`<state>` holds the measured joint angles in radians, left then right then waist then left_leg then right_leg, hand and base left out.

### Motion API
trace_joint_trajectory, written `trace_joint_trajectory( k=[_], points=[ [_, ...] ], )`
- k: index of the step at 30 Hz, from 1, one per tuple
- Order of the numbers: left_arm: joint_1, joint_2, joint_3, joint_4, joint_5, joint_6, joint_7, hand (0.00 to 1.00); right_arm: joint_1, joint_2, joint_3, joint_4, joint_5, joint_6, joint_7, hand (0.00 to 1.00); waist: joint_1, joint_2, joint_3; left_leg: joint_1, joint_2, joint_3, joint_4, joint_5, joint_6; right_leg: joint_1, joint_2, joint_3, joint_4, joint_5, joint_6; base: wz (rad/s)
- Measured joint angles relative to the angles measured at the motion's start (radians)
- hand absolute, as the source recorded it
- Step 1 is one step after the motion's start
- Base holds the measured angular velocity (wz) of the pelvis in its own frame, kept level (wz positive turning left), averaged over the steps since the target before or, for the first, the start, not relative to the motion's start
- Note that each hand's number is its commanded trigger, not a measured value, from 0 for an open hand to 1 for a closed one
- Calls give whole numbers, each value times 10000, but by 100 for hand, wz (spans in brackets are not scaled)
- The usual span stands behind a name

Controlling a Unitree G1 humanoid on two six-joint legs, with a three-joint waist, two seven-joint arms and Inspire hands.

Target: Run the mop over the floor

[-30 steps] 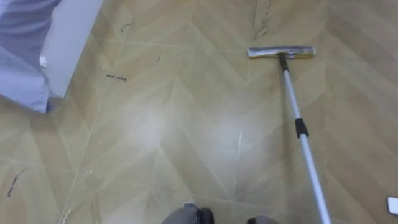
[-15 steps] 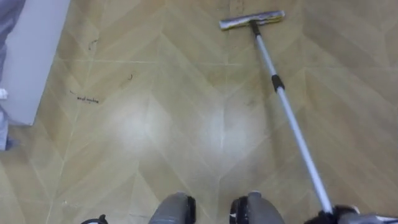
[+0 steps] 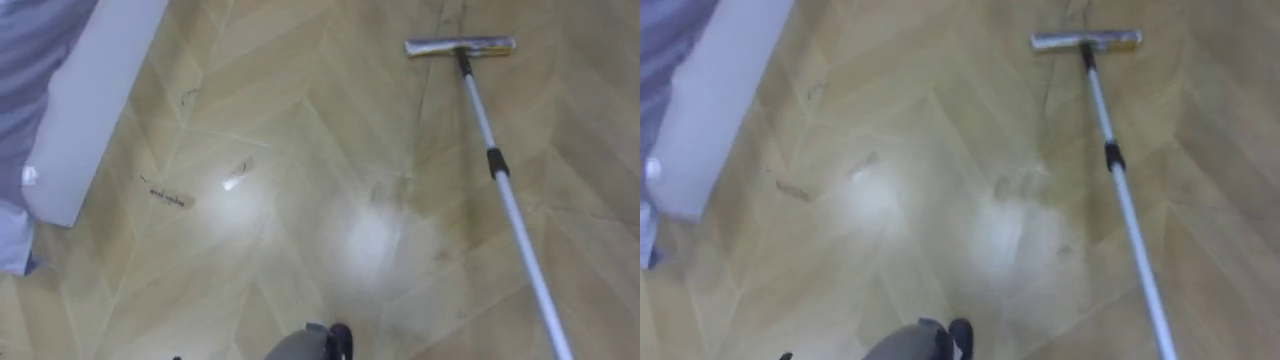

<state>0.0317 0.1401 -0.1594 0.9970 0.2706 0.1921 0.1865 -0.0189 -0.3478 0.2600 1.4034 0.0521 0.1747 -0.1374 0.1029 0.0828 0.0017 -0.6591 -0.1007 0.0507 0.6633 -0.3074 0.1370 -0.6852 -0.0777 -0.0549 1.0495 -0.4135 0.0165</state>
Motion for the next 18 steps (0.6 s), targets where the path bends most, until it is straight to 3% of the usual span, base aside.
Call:
trace_joint_trajectory(
  k=[2, 3, 4, 5, 6, 8, 10, 11, 12, 13, 15, 17, 18],
  points=[
    [49, -23, -2, 45, 5, 50, 13, 0, 367, 429, -37, -110, 247, -67, -48, 100, -287, 28, 8, 315, -3, -106, -326, -47, -94, -648, -183, 6, -1428, 104, -57, 13],
    [111, -27, 14, 66, 3, 78, 13, 0, 504, 751, -101, -110, 334, -96, -41, 100, -465, -1, 18, 472, -6, -163, -359, -174, -218, -899, -330, 35, -2751, 529, -98, 18],
    [252, -41, 50, 68, 10, 85, 13, 0, 636, 1017, -138, -111, 494, -129, 15, 100, -551, -135, 97, 614, 0, -258, -233, -433, -361, -1025, -394, -29, -3407, 1304, -63, 20],
    [371, -54, 76, 54, 30, 88, 2, 0, 760, 1123, -184, -112, 563, -135, 72, 100, -653, -162, 51, 654, 12, -299, -114, -541, -447, -955, -425, -156, -3422, 1512, -136, 14],
    [575, -96, 79, 35, 51, 105, -55, 0, 887, 1216, -207, -113, 587, -130, 273, 100, -675, -76, -51, 758, 163, -357, 168, -734, -663, -729, -374, -404, -3373, 1618, -397, 0],
    [762, -91, 220, 58, -55, 202, -153, 0, 907, 1259, -304, -112, 734, -77, 552, 100, -676, -96, -15, 948, 390, -300, 571, -873, -901, -403, -147, -611, -3217, 1369, -626, -7],
    [759, -40, 411, 32, -335, 367, -172, 0, 720, 1209, -326, -46, 948, 23, 729, 100, -640, -270, 108, 697, 662, -262, 2063, -877, -1077, -118, -27, -665, -2670, 693, -871, 0],
    [757, -27, 398, 28, -448, 386, -165, 0, 570, 1147, -317, -25, 1007, 23, 763, 100, -638, -266, 106, 485, 784, -265, 2622, -799, -1209, -83, 35, -724, -2487, 514, -933, 0],
    [741, -10, 329, 21, -622, 394, -119, 0, 235, 1008, -242, 76, 1091, 46, 849, 100, -571, -297, 121, 41, 988, -267, 3814, -527, -1459, -55, 190, -731, -2086, 135, -1095, -16],
    [695, 11, 219, 22, -892, 408, -36, 0, -271, 843, -234, 187, 1096, 172, 860, 100, -411, -402, 169, -338, 1100, -273, 4829, -58, -1509, -36, 293, -657, -1675, -165, -1207, -26],
    [674, 47, 161, 9, -1286, 347, 35, 0, -1256, 566, -249, 279, 1099, 425, 855, 100, -195, -709, 306, -847, 1094, -290, 5976, 668, -1550, -53, 386, -398, -1179, -517, -1316, -32],
    [672, 117, 169, -200, -1477, 288, 35, 0, -2266, 258, -241, 226, 1355, 442, 859, 100, -90, -775, 327, -1503, 1073, -236, 5885, 509, -1430, -59, 585, -252, -1038, -657, -1309, -27],
    [717, 262, 191, -405, -1494, 274, 29, 0, -2820, 196, -241, 88, 1454, 441, 866, 100, 134, -877, 324, -1894, 1030, -190, 5084, 298, -1422, -36, 642, -182, -1045, -698, -1366, -33]
  ],
)
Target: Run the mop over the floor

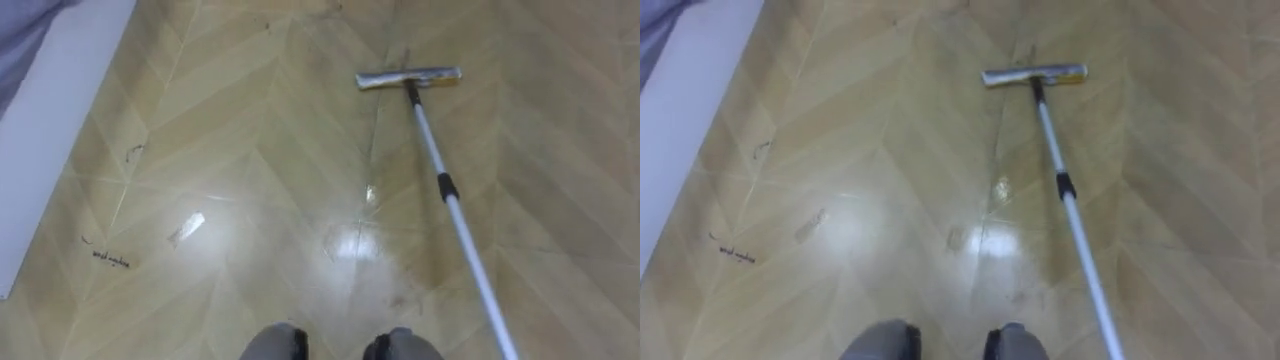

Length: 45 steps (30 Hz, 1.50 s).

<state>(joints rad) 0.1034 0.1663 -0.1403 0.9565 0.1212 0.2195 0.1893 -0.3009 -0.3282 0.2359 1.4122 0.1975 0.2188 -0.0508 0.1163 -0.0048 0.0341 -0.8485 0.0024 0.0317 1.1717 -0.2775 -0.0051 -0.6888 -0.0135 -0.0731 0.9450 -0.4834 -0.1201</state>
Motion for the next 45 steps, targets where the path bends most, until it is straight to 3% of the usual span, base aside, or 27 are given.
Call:
trace_joint_trajectory(
  k=[1, 3, 4, 6, 7, 8, 9, 10, 14, 17, 19, 20, 22, 24, 27, 28, 30, 31, 32, 35, 37, 38, 39, 41, 42, 43, 45],
  points=[
    [70, 148, 9, -188, 0, -4, -11, 0, -366, 18, 1, -188, 147, -2, 12, 100, 154, -94, 49, -217, -55, 73, -1254, -17, -10, 191, 85, 10, -126, -59, -27, -27],
    [54, 231, 38, -203, 17, -6, -67, 0, -535, 21, -3, -491, 569, -90, 163, 100, 297, -87, 3, -283, -179, 215, -3291, 93, -67, 685, 117, 0, -356, -296, 31, 0],
    [84, 246, 97, -176, 44, -19, -132, 0, -552, 59, -8, -569, 748, -107, 322, 100, 331, -127, 5, -177, -200, 429, -4201, 604, 180, 1124, 91, 13, -573, -487, 100, 5],
    [89, 238, 100, -87, 40, -14, -369, 0, -246, 36, -6, -572, 1095, -99, 545, 100, 254, -142, -96, 316, -209, 699, -4465, 914, 568, 1863, -15, -1, -1069, -678, 340, 16],
    [39, 235, 102, -59, 45, -16, -497, 0, 119, -46, -11, -514, 1231, -102, 632, 100, 247, -195, -126, 573, -303, 890, -4441, 713, 951, 2120, -195, -2, -1044, -725, 435, 28],
    [3, 233, 106, -29, 45, -13, -534, 0, 319, -109, -9, -459, 1266, -100, 687, 100, 242, -198, -128, 671, -374, 948, -4381, 639, 1048, 2121, -287, -19, -728, -682, 519, 31],
    [-119, 213, 102, -80, 73, -35, -583, 0, 790, -268, -11, -335, 1249, -102, 789, 100, 222, -139, -144, 816, -541, 964, -4180, 354, 1247, 1848, -524, -22, 109, -358, 1031, 29],
    [-204, 163, 130, -74, 268, -102, -600, 0, 1224, -368, -18, -76, 1084, -98, 774, 100, 181, -15, -196, 1004, -685, 941, -4028, 6, 1350, 1547, -624, 162, 1079, 220, 1281, 25],
    [-251, -13, 186, -281, 459, -240, -518, 0, 2691, -297, -20, 211, 923, -82, 382, 100, -176, 698, -260, 1666, -875, 595, -4255, -501, 1465, 314, -595, 421, 1619, 497, 1398, 16],
    [-16, 18, 189, -332, 461, -200, -416, 0, 3560, 306, -35, 211, 890, -91, 267, 100, -520, 873, -297, 2237, -857, 555, -4724, -729, 1312, -979, -764, 452, -455, 839, 1297, -8],
    [148, -25, 193, -331, 468, 21, -439, 0, 3966, 651, -151, 182, 749, -103, 326, 100, -821, 804, -284, 2626, -792, 570, -4686, -1202, 1058, -1245, -808, 289, -2026, 2338, 1126, -4],
    [253, -54, 189, -353, 468, 69, -450, 0, 4037, 683, -146, 176, 689, -101, 358, 100, -804, 784, -284, 2726, -677, 575, -4593, -1382, 955, -1122, -710, 260, -2047, 2490, 1057, -37],
    [451, -169, 230, -273, 456, 227, -458, 0, 3991, 697, -222, 117, 234, -16, 439, 100, -790, 923, -325, 3145, -319, 426, -4357, -1763, 561, -668, -425, -104, -1940, 2287, 607, -41],
    [382, -189, 201, -229, 429, 291, -454, 0, 3726, 677, -237, 102, 109, 137, 442, 100, -850, 853, -284, 3293, -260, 336, -3827, -1785, 465, -377, -370, -186, -1666, 1821, 432, 12],
    [370, -180, 166, -187, -29, 288, -409, 0, 2644, 378, -216, 343, -99, 358, 370, 100, -691, 690, -182, 2710, 92, 341, -1756, -1180, -67, -5, -195, -231, -1139, 1092, 174, -1],
    [347, -163, 165, -231, -100, 312, -326, 0, 1934, 188, -225, 399, -137, 451, 325, 100, -539, 529, -93, 2427, 90, 320, -996, -658, -53, 43, -141, -88, -904, 899, 59, -23],
    [301, -103, 131, -262, -146, 309, -150, 0, 812, -32, -166, 320, -92, 441, 223, 100, -414, 376, -9, 1792, 26, 172, -468, -477, -29, 61, 47, 96, -761, 685, 36, -11],
    [208, 49, 19, -312, -197, 293, -66, 0, 69, -78, -68, 226, 50, 404, 169, 100, -220, 182, 77, 1228, 15, 181, -699, -480, -26, 64, 195, 158, -770, 640, -33, -17],
    [196, 120, 0, -350, -186, 288, -47, 0, -237, -81, 42, 196, 171, 394, 171, 100, -71, 72, 84, 944, 4, 191, -967, -480, -27, 67, 276, 206, -797, 635, -59, -37],
    [308, 250, 33, -384, -88, 328, -83, 0, -1000, -75, 56, -482, 678, 196, 217, 100, 350, -148, 5, 187, -188, 258, -3767, -262, -30, 584, 516, 157, -1154, 486, -140, -17],
    [528, 223, 25, -462, -78, 326, -341, 0, -848, 35, 61, -564, 956, 236, 373, 100, 433, -262, -33, 365, -372, 555, -5261, 893, 330, 1571, 510, 141, -1594, 94, -25, 2],
    [567, 211, 29, -462, -73, 323, -437, 0, -699, 45, 58, -565, 1055, 240, 453, 100, 475, -276, -77, 492, -347, 602, -5328, 1080, 419, 1817, 491, 130, -1733, -2, -1, 9],
    [546, 195, 17, -446, -72, 298, -597, 0, -288, 21, 52, -547, 1164, 254, 557, 100, 434, -282, -155, 785, -374, 755, -5290, 1198, 736, 2232, 403, 83, -1897, -174, 133, 30],
    [314, 150, 6, -355, -45, 189, -717, 0, 431, -118, 49, -453, 1187, 228, 553, 100, 298, -220, -132, 1096, -571, 901, -5021, 922, 1251, 2245, 111, 42, -979, -201, 464, 37],
    [131, 110, 9, -365, 63, 114, -731, 0, 917, -224, 61, -304, 1127, 230, 537, 100, 295, -96, -138, 1260, -669, 901, -4695, 526, 1377, 1800, -110, 24, 385, 307, 1109, 11],
    [30, 77, 10, -347, 174, -10, -712, 0, 1394, -282, 56, -122, 950, 285, 491, 100, 265, 122, -152, 1511, -712, 881, -4397, 102, 1475, 1391, -223, 172, 1513, 739, 1412, 0],
    [-89, 50, 17, -356, 197, -108, -642, 0, 2103, -244, 57, -110, 706, 429, 228, 100, 106, 470, -188, 1918, -715, 853, -4256, -378, 1524, 554, -344, 395, 2327, 752, 1434, 4]
  ],
)
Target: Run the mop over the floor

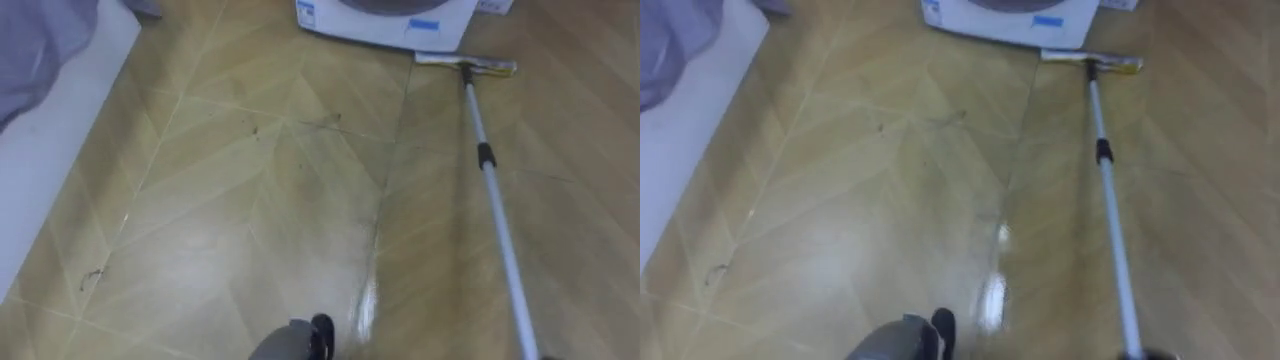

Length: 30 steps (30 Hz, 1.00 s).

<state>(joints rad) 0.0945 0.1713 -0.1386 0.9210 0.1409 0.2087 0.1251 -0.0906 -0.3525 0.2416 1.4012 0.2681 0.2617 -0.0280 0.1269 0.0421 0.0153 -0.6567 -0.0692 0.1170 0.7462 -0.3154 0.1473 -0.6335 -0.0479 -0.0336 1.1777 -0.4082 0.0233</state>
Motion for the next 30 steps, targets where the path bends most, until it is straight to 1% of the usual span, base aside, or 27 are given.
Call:
trace_joint_trajectory(
  k=[1, 2, 3, 4, 5, 6, 7, 8, 9, 10, 11, 12, 13, 14, 15, 16, 17, 18, 19, 21, 22, 23, 24, 25, 26, 28, 30],
  points=[
    [-13, -35, 2, -64, 53, 0, 24, 0, 435, 101, -8, 3, -62, 15, -139, 100, -241, 301, -4, 274, -63, -239, -62, -176, -22, -497, -176, -5, -157, 9, 8, 27],
    [-12, -46, 2, -90, 96, 2, 29, 0, 655, 188, -9, 4, -82, 14, -175, 100, -430, 306, 10, 412, -110, -339, -179, -218, -32, -684, -270, 19, -512, 21, 17, 42],
    [-12, -48, -10, -89, 142, 4, 39, 0, 1009, 439, -53, 16, -211, 12, -238, 100, -659, 431, -88, 707, -155, -446, -479, -251, -93, -941, -456, 27, -1695, 158, -82, 18],
    [13, -46, -16, -98, 132, 52, 69, 0, 1239, 671, -61, 26, -239, -2, -235, 100, -744, 387, -79, 1118, -159, -441, -851, -306, -196, -975, -560, 20, -3287, 535, -105, 3],
    [34, -62, -7, -112, 115, 92, 107, 0, 1346, 763, -62, 26, -252, -11, -226, 100, -786, 374, -80, 1319, -151, -448, -992, -350, -265, -919, -584, 27, -4040, 820, -153, -5],
    [45, -152, 64, -119, 81, 195, 186, 0, 1503, 863, -96, 29, -323, -16, -176, 100, -933, 316, -34, 1691, -106, -537, -1176, -490, -396, -765, -602, -31, -4994, 1539, -131, 8],
    [61, -251, 168, -121, 80, 290, 202, 0, 1626, 919, -170, 25, -471, -9, -112, 100, -1006, 314, -46, 2057, -51, -681, -1316, -611, -585, -449, -555, -162, -5201, 1793, -203, 9],
    [70, -262, 173, -121, 47, 301, 200, 0, 1649, 935, -203, 25, -514, 2, -90, 100, -1001, 303, -40, 2194, 33, -695, -1315, -692, -671, -297, -504, -238, -5216, 1830, -264, -3],
    [76, -259, 176, -44, -141, 295, 203, 0, 1638, 924, -226, 21, -703, 2, -30, 100, -986, 294, -59, 2354, 162, -730, -1143, -904, -890, -78, -333, -409, -5132, 1769, -424, -8],
    [-6, -239, 208, 76, -312, 301, 227, 0, 1525, 925, -238, 16, -783, 9, -51, 100, -992, 301, -87, 2301, 401, -733, -452, -980, -1018, 70, -201, -538, -4973, 1566, -677, -4],
    [-60, -223, 210, 127, -328, 304, 240, 0, 1446, 929, -248, 23, -798, 27, -52, 100, -970, 301, -87, 2160, 492, -722, 70, -961, -1048, 134, -146, -599, -4810, 1410, -750, 0],
    [-68, -159, 177, 239, -431, 302, 349, 0, 1128, 932, -279, 63, -857, 119, -43, 100, -917, 150, -1, 1882, 644, -790, 1218, -841, -1246, 246, -12, -639, -4348, 1006, -904, -6],
    [-61, -146, 165, 506, -514, 318, 442, 0, 821, 897, -274, 177, -917, 174, -58, 100, -903, 113, -4, 1496, 837, -961, 2405, -583, -1570, 403, 136, -662, -4042, 650, -1030, -9],
    [-42, -144, 163, 624, -510, 330, 480, 0, 573, 882, -274, 261, -1005, 186, -57, 100, -894, 45, 31, 1299, 921, -1022, 2980, -357, -1594, 490, 231, -654, -3901, 502, -1092, -9],
    [6, -147, 153, 735, -483, 398, 566, 0, 87, 868, -270, 728, -1214, 574, -100, 100, -819, -116, 60, 901, 953, -1131, 3920, 89, -1632, 564, 304, -613, -3614, 247, -1213, -9],
    [27, -147, 150, 692, -434, 461, 610, 0, 14, 746, -294, 902, -1405, 821, -185, 100, -651, -212, 67, 438, 902, -1114, 4143, 49, -1640, 565, 313, -593, -3435, 90, -1295, -15],
    [57, -146, 146, 682, -390, 463, 625, 0, -5, 653, -286, 901, -1502, 902, -202, 100, -557, -298, 105, 190, 906, -1078, 4027, 3, -1576, 565, 322, -588, -3400, 82, -1295, -34],
    [122, -128, 157, 669, -385, 445, 642, 0, -130, 476, -285, 898, -1682, 1015, -245, 100, -409, -417, 139, -175, 906, -968, 3349, -77, -1503, 578, 404, -404, -3392, 77, -1298, -57],
    [116, -81, 189, 598, -384, 451, 635, 0, -352, 311, -283, 897, -1907, 1135, -239, 100, -339, -584, 226, -315, 845, -850, 2160, -63, -1527, 670, 438, -242, -3433, 80, -1262, -60],
    [134, -43, 198, 557, -385, 422, 598, 0, -571, -9, -244, 891, -2360, 1321, -248, 100, -113, -666, 255, -293, 934, -730, 345, 146, -1461, 810, 488, -239, -3531, 25, -1178, -76],
    [128, 7, 222, 528, -385, 361, 575, 0, -806, -115, -225, 889, -2845, 1485, -274, 100, 136, -843, 225, -111, 929, -663, 83, 332, -1372, 812, 335, -199, -3558, -32, -836, -95],
    [96, 17, 230, 530, -385, 319, 569, 0, -958, -167, -221, 889, -3035, 1564, -275, 100, 190, -884, 212, -20, 887, -665, -44, 333, -1373, 867, 289, -206, -3706, 32, -728, -93],
    [60, 64, 201, 583, -408, 255, 493, 0, -1174, -251, -149, 890, -3278, 1597, -270, 100, 179, -898, 229, 229, 772, -742, -347, 356, -1397, 1127, 250, -255, -4126, 214, -509, -57],
    [-102, 126, 174, 674, -414, 223, 393, 0, -1222, -300, 4, 890, -3407, 1596, -274, 100, 159, -895, 230, 580, 550, -921, -674, 524, -1313, 1446, 137, -261, -4445, 357, -409, -40],
    [-188, 164, 169, 690, -410, 195, 393, 0, -1216, -311, 34, 890, -3471, 1602, -275, 100, 159, -888, 236, 759, 494, -955, -813, 597, -1245, 1612, 80, -261, -4575, 386, -393, -9],
    [-363, 260, 168, 717, -402, 23, 377, 0, -1045, -310, 64, 891, -3674, 1611, -280, 100, -22, -826, 255, 1412, 320, -996, -1294, 621, -1213, 2328, -323, -669, -5104, 425, -336, 17],
    [-345, 267, 165, 800, -388, -9, 377, 0, -693, -242, -38, 863, -3869, 1497, -282, 100, -134, -786, 227, 1962, 163, -1028, -1698, 628, -1200, 2923, -665, -1094, -5556, 532, -157, 28]
  ],
)
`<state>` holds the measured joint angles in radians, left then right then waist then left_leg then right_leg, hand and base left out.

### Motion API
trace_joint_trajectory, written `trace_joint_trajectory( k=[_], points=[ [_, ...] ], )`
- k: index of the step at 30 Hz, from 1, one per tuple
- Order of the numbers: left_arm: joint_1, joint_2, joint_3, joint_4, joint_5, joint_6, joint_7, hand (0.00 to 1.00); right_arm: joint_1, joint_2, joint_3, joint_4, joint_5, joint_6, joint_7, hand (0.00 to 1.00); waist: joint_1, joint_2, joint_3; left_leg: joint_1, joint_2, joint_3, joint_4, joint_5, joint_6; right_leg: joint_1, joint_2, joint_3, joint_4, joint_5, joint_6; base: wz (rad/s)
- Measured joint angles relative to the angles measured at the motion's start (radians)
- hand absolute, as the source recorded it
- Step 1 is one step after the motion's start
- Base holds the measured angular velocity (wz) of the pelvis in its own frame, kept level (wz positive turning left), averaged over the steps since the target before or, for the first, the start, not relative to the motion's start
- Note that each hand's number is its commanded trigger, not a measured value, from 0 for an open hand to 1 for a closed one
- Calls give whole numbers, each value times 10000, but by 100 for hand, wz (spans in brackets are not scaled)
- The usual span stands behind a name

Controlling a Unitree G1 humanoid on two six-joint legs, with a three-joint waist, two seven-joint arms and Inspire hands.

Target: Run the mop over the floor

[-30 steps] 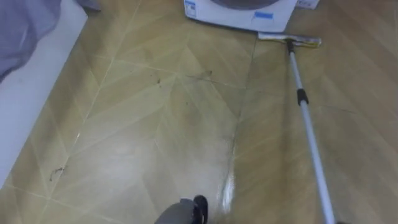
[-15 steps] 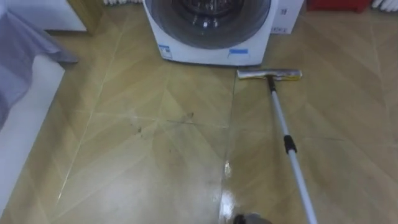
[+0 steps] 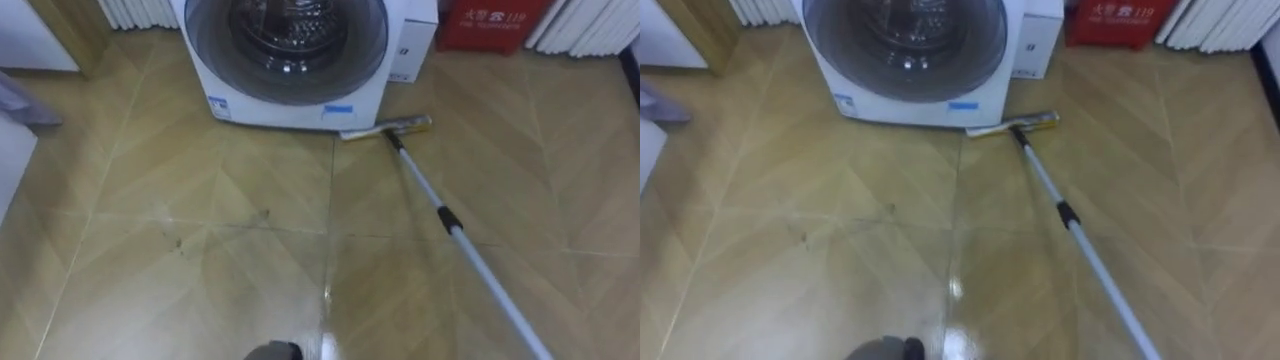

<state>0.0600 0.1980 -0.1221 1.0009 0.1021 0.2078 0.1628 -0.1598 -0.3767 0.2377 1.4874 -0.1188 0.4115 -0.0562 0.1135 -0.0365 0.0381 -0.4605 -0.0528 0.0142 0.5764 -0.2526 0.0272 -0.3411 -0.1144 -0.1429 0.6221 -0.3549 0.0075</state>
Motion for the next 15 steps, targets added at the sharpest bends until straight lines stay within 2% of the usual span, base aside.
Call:
trace_joint_trajectory(
  k=[1, 2, 3, 4, 6, 8, 10, 15],
  points=[
    [82, -2, 15, 26, 9, 30, -3, 0, 356, 118, -205, -31, -105, -80, -80, 100, -33, 125, -73, 299, 2, -62, -98, 8, 33, 410, -76, -302, -374, 92, 96, 25],
    [144, -5, 20, 4, 45, 51, -2, 0, 550, 202, -264, -37, -105, -111, -104, 100, -33, 220, -101, 439, 36, -106, -131, 26, 77, 651, -38, -394, -579, 142, 125, 19],
    [356, -15, 21, -24, 201, 131, 6, 0, 959, 425, -346, -58, -95, -167, -140, 100, -70, 373, -214, 739, 11, -251, -265, 155, 282, 1096, 100, -523, -942, 225, 203, 13],
    [687, -15, 24, -85, 290, 226, 6, 0, 1314, 686, -440, -97, -77, -172, -129, 100, -175, 403, -313, 1099, -126, -453, -505, 301, 410, 1545, 168, -523, -1340, 316, 308, 13],
    [988, -53, 61, -85, 490, 423, 8, 0, 1767, 1046, -590, -131, 22, -201, 19, 100, -411, 403, -422, 1621, -287, -662, -906, 391, 518, 2160, 191, -518, -1919, 462, 373, 18],
    [1137, -131, 265, -89, 507, 527, 8, 0, 2151, 1296, -756, -207, 192, -203, 202, 100, -541, 366, -419, 2128, -335, -713, -1243, 402, 540, 2766, 239, -507, -2476, 585, 399, 7],
    [1306, -159, 624, -102, 678, 539, 27, 0, 2583, 1574, -758, -612, 447, -173, 417, 100, -620, 212, -416, 2750, -386, -721, -1800, 505, 543, 3365, 246, -483, -3013, 703, 366, 0],
    [1413, -368, 876, -101, 995, 555, 100, 0, 3076, 1654, -712, -1088, 457, -78, 685, 100, -816, 78, -413, 3590, -412, -727, -2324, 574, 508, 4337, 370, -519, -3840, 868, 259, 0]
  ],
)
